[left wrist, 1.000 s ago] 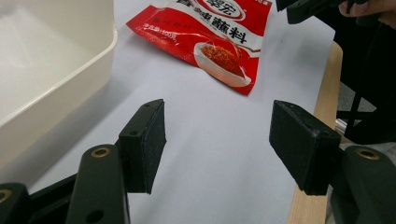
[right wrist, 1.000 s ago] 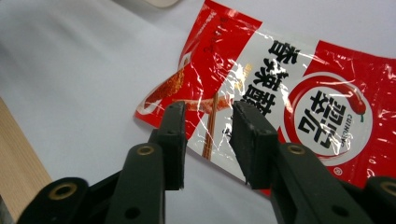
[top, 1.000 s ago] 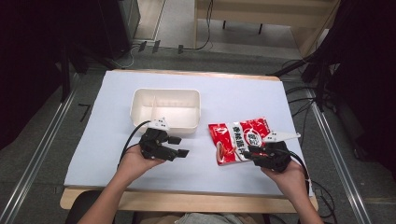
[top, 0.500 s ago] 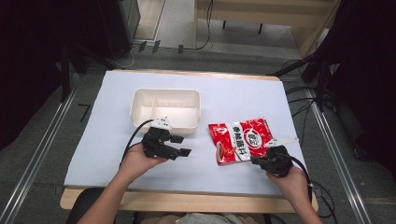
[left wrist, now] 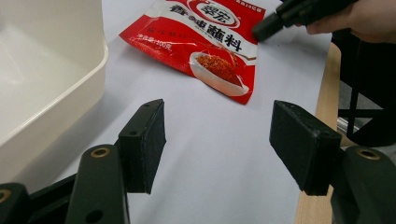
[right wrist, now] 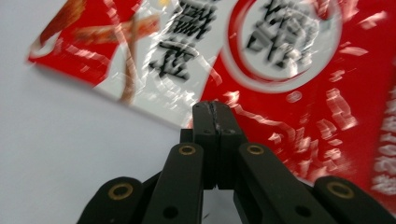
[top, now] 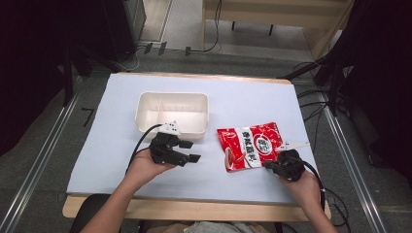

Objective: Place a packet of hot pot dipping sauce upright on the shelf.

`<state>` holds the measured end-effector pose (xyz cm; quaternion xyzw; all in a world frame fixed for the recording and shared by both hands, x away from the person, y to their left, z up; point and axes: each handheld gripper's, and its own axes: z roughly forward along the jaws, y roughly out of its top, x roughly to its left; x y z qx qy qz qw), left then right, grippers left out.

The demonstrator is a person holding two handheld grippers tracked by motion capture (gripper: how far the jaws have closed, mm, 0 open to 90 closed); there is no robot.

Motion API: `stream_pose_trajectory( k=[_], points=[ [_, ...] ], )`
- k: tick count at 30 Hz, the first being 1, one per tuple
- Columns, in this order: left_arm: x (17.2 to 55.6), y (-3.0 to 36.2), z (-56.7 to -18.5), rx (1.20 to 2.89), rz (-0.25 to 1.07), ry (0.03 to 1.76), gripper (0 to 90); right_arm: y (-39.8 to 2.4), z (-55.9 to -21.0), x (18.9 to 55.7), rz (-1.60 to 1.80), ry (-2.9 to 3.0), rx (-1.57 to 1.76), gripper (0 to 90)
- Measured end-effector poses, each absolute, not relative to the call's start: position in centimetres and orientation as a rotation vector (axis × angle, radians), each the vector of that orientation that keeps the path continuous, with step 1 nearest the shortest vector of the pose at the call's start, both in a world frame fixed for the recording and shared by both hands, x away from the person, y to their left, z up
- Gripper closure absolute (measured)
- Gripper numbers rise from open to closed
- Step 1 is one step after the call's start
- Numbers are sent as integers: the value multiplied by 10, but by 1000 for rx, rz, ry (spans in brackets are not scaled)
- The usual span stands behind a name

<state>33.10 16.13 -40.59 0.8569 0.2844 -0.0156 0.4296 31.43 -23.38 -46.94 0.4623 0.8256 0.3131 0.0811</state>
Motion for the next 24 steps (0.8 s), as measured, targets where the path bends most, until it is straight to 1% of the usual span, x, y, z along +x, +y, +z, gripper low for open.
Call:
stream_pose_trajectory(
  k=[2,4,5,8,12,19,24],
  points=[
    [331,161,-406,2134,-37,705,369,-235,-469,321,900,2408,1395,900],
    [331,161,-406,2131,-37,707,369,-238,-468,330,934,2390,1462,900],
    [331,162,-406,2132,-37,707,369,-234,-462,337,1017,2375,1474,900],
    [331,162,-406,2126,-34,712,369,-227,-455,347,1046,2359,1448,900],
    [331,165,-405,2117,-31,719,369,-212,-445,377,1123,2338,1434,900],
    [331,165,-406,2117,-34,715,369,-180,-450,431,1102,2381,1446,900],
    [331,166,-405,2118,-33,712,369,-164,-459,458,1048,2410,1454,900]
  ],
)
